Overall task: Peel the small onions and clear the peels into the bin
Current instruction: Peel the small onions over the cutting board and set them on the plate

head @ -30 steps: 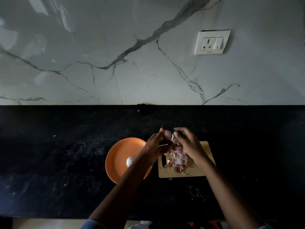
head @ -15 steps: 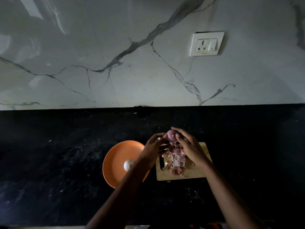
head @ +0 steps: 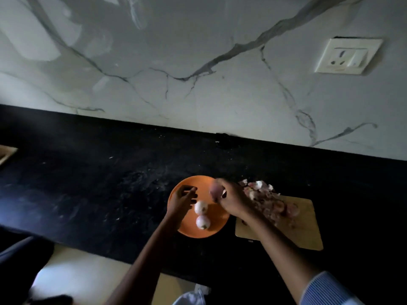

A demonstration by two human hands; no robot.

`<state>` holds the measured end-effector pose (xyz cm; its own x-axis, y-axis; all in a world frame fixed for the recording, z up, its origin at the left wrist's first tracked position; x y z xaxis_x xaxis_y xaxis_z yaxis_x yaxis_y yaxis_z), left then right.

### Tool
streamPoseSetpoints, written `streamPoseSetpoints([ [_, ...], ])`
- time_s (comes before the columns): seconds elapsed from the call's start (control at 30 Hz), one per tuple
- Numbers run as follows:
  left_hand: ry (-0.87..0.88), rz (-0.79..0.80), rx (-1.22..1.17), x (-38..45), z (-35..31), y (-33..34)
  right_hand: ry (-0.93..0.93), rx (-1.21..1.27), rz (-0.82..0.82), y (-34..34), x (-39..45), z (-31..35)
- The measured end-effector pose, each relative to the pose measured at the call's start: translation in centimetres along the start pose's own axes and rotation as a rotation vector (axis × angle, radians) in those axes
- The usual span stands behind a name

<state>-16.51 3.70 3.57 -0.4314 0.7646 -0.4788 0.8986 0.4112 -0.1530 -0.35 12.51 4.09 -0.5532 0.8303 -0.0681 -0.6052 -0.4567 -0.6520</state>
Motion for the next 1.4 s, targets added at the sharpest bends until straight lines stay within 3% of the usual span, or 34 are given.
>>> streamPoseSetpoints([
  [0.1, -0.003, -0.116, 0.095, 0.3, 2.1, -3.0, 0.036, -0.223, 0.132, 3.1, 1.2, -0.1],
  [0.2, -0.015, -0.117, 0.136, 0.5, 3.7, -3.6, 0.118, -0.332, 0.124, 3.6, 1.5, -0.9],
  [0.5, 0.058, -0.003, 0.272, 1.4, 3.8, -1.4, 0.179, -0.306, 0.162, 3.2, 0.6, -2.3],
  [0.77, 0.237, 0.097, 0.312, 2.2, 0.7, 1.3, 0.259, -0.133, 0.000, 1.0, -1.0, -1.9],
  [0.9, 0.320, 0.267, 0.276, 1.6, -1.2, 5.8, 0.263, -0.038, -0.157, -1.8, -3.2, -2.2],
  [1.03, 0.313, 0.429, 0.329, 1.2, -2.0, 11.3, 0.326, -0.031, -0.289, -5.4, -6.1, -4.4],
  [1.2, 0.145, 0.552, 0.283, 1.1, -1.2, 17.6, 0.502, -0.220, -0.429, -9.6, -9.9, -9.6],
  [1.33, 0.117, 0.580, 0.262, -0.1, -0.3, 20.1, 0.520, -0.442, -0.195, -9.6, -10.8, -13.7],
  [1.4, 0.100, 0.567, 0.254, -0.4, 0.0, 20.5, 0.489, -0.410, -0.180, -9.2, -10.8, -14.8],
])
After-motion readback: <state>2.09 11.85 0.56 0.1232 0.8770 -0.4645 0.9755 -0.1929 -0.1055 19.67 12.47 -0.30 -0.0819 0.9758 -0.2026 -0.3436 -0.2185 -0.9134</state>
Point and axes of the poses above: each hand's wrist, its own x-axis towards the middle knuckle, its own y-axis out of the palm, z = x × y, the point moved 5 cm from there along x, towards the middle knuckle, and after that the axes turned 3 degrees about -y, right-handed, at the moved point
